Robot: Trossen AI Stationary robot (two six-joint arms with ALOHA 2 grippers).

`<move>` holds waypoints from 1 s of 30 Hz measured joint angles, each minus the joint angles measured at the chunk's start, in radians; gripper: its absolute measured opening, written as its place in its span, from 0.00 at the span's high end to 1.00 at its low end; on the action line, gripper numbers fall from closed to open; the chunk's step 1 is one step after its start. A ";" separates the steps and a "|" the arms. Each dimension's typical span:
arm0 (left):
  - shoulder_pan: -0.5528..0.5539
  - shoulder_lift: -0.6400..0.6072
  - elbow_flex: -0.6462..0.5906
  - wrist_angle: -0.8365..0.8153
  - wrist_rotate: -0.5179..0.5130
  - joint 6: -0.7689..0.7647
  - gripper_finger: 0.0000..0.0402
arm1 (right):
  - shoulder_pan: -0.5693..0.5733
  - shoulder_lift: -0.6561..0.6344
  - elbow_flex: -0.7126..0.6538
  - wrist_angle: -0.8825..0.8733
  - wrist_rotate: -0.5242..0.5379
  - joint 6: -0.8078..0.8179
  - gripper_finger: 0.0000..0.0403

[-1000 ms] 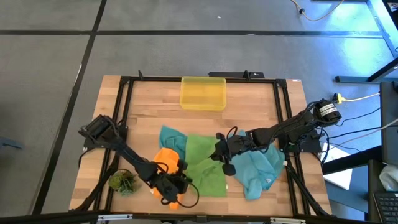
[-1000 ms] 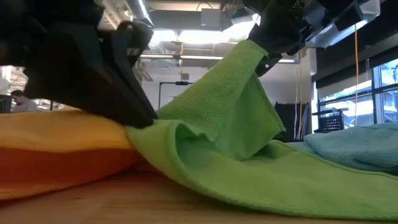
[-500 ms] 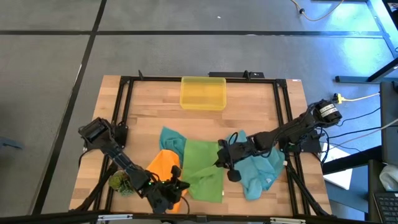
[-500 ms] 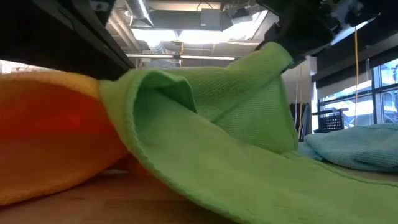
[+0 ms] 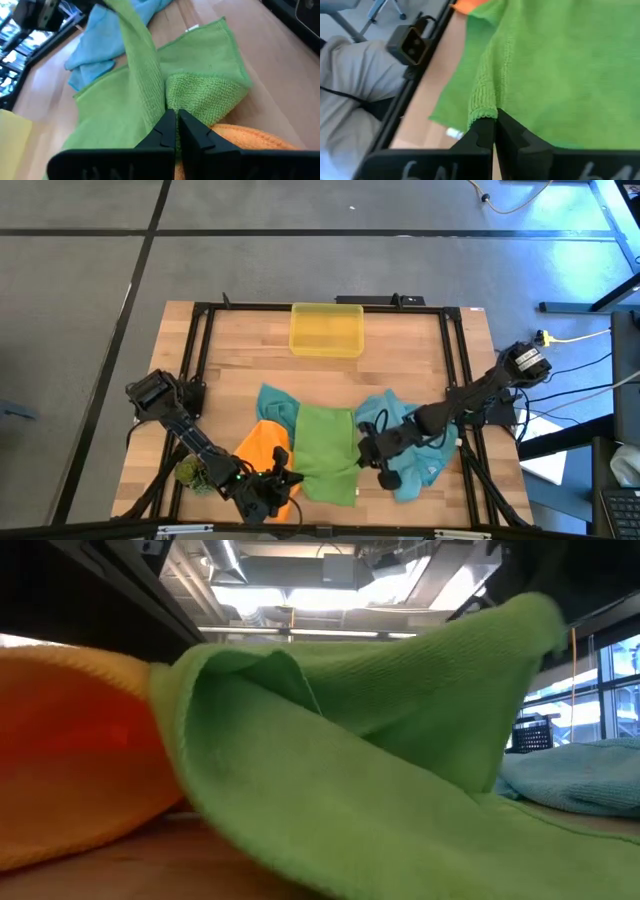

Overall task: Fold microfiber towels
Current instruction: Fold the green microfiber cloth

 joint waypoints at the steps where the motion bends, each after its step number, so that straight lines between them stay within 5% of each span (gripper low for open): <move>1: 0.001 0.000 0.000 -0.001 0.007 -0.006 1.00 | 0.010 0.000 0.000 0.001 0.002 0.006 0.98; 7: 0.020 -0.001 0.000 0.006 0.091 -0.011 0.97 | 0.029 0.000 0.001 -0.003 0.062 0.034 0.98; 18: 0.032 -0.023 0.038 0.026 0.138 -0.008 0.71 | -0.029 -0.001 0.000 0.029 0.115 0.068 0.98; 30: 0.032 -0.030 0.038 0.017 0.174 -0.081 0.70 | 0.073 -0.010 -0.001 0.034 0.007 0.169 0.98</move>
